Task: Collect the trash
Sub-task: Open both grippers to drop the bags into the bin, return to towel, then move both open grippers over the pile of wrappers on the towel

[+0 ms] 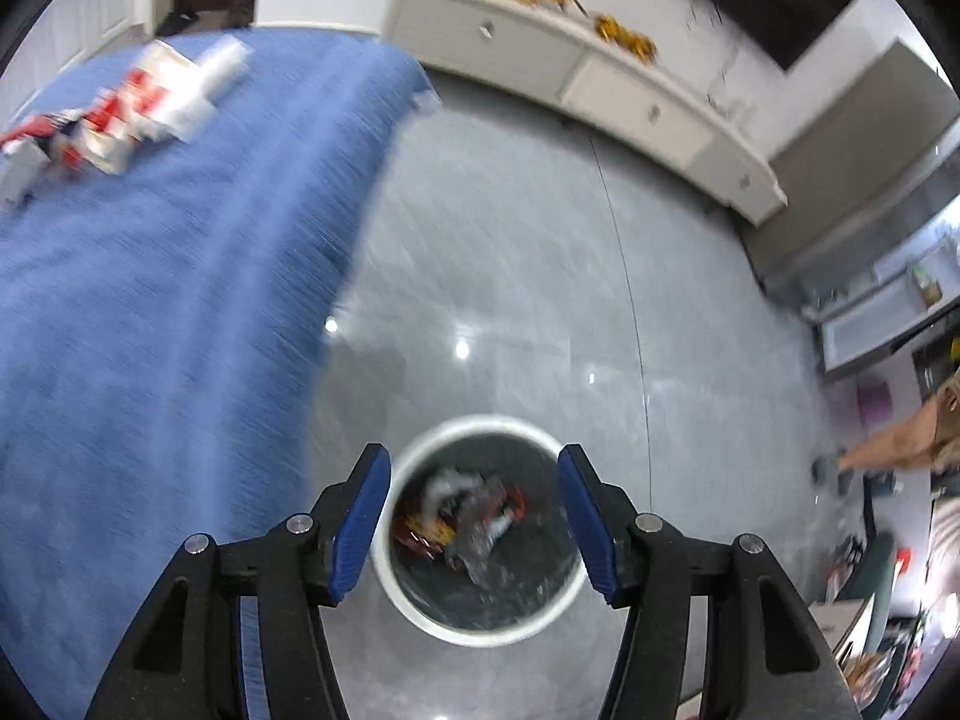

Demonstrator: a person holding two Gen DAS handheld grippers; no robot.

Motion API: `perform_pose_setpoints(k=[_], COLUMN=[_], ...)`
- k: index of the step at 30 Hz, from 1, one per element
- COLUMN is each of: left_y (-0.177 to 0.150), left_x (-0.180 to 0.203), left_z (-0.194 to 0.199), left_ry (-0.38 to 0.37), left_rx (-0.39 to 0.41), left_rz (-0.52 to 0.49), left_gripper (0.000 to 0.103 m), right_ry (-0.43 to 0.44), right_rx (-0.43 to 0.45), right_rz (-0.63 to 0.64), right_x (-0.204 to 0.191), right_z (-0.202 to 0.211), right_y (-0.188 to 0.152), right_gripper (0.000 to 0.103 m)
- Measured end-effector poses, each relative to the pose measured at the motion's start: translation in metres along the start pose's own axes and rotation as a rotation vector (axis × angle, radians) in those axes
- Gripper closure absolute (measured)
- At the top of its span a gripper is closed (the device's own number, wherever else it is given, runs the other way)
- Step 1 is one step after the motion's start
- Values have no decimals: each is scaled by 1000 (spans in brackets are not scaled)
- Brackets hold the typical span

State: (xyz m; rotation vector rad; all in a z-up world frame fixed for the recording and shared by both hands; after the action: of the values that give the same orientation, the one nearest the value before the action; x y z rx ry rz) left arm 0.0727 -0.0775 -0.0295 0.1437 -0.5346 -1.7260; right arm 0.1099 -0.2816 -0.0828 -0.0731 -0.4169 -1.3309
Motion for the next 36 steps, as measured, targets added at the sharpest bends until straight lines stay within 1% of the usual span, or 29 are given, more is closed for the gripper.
perform_pose_setpoints(k=[2,3,6,12,16,18,23,27,36], left_y=[-9,-13,-22,-50,-67,-70,-70,-63,-34], left_x=[-23,-41,-80,-156,-188,-202,-229,-240,-246], left_z=[11,18,30,57,71,74,74,73,65], left_ry=[35,56,71,143,205,223,237,240,233], left_rx=[28,44,58,118,152,152,146,147,156], left_rz=[31,54,122,251,298,317,359,369,363], left_gripper=[65,65,65,65,65,65,65,65,65], right_ry=[-3,-6,-32,-64,-42,-37,-19,-24,6], right_rx=[32,42,71,116,139,146,161,171,205], right_rz=[33,55,149,316,381,401,434,460,458], right_x=[-23,-34,-77,-155,-198,-215,-243,-260,-278], right_z=[19,26,45,60,64,65,71,78,94], right_y=[12,17,31,47,57,62,77,90,137], right_gripper=[47,47,47,47,47,47,47,48,49])
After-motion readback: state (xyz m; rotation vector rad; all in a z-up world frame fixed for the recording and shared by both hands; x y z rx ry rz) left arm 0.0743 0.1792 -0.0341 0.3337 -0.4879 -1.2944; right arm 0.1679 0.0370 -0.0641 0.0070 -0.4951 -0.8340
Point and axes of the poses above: each gripper's, at about its wrist camera, not at the fingertips, and z roughly against the way its jaws point, x to its right, y to its top, the point moved 1 cm from there along -z, roughly the way its jaws point, and after that the axes turned 12 degrees about -x, right-handed, at the moved point
